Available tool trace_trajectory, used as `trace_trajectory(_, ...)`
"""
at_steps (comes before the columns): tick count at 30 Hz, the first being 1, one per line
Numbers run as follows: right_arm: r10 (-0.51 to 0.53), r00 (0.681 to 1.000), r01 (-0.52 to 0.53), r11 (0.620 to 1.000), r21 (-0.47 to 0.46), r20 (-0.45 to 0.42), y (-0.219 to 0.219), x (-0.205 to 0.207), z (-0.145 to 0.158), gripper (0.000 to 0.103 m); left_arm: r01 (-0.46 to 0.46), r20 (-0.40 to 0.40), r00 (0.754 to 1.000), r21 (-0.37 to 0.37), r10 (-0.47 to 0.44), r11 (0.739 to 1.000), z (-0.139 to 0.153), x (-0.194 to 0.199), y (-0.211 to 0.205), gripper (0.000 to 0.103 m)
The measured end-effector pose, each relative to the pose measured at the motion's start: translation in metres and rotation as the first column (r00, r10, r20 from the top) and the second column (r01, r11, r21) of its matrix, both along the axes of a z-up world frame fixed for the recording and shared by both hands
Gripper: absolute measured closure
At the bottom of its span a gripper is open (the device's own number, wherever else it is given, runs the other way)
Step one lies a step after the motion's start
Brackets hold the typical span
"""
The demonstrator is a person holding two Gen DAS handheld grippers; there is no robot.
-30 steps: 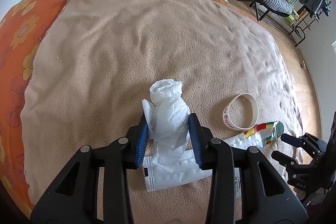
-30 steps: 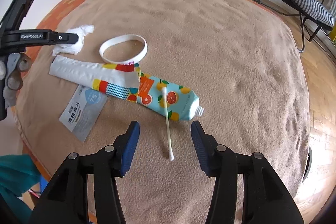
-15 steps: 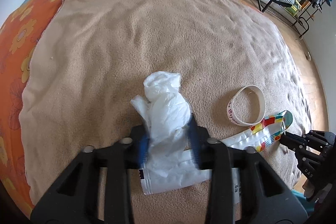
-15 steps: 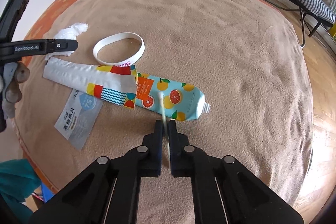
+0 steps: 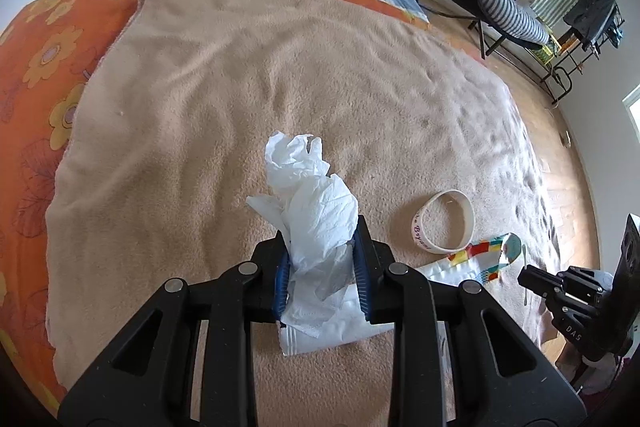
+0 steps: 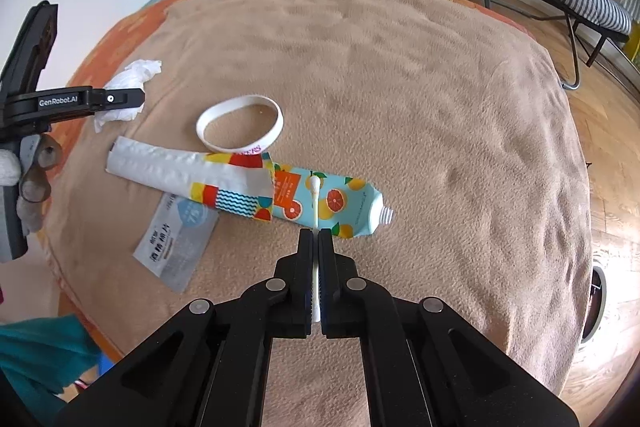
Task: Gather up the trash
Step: 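Carry the tissue in the left gripper and swab in the right over the blue basket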
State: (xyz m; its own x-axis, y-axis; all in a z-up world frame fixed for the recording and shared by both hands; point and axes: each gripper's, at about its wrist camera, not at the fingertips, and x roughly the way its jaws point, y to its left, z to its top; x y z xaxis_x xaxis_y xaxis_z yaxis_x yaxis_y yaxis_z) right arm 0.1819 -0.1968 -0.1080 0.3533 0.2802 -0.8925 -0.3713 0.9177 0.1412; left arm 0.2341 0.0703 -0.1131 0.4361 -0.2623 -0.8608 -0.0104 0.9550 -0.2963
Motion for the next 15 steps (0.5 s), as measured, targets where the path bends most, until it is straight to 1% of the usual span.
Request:
trace_trajectory(9, 0.018, 1.000, -0.019, 1.000, 0.021, 0.020, 0.002, -0.016, 0.014, 0.102, 0.077, 0.028, 0.997, 0.010, -0.077, 0.997, 0.019, -0.028, -0.013, 0.076)
trace_trajectory(15, 0.045, 0.998, -0.047, 0.998, 0.048, 0.040, 0.008, -0.036, 0.031, 0.102, 0.156, 0.034, 0.987, 0.025, -0.156, 0.988, 0.029, -0.064, -0.029, 0.076)
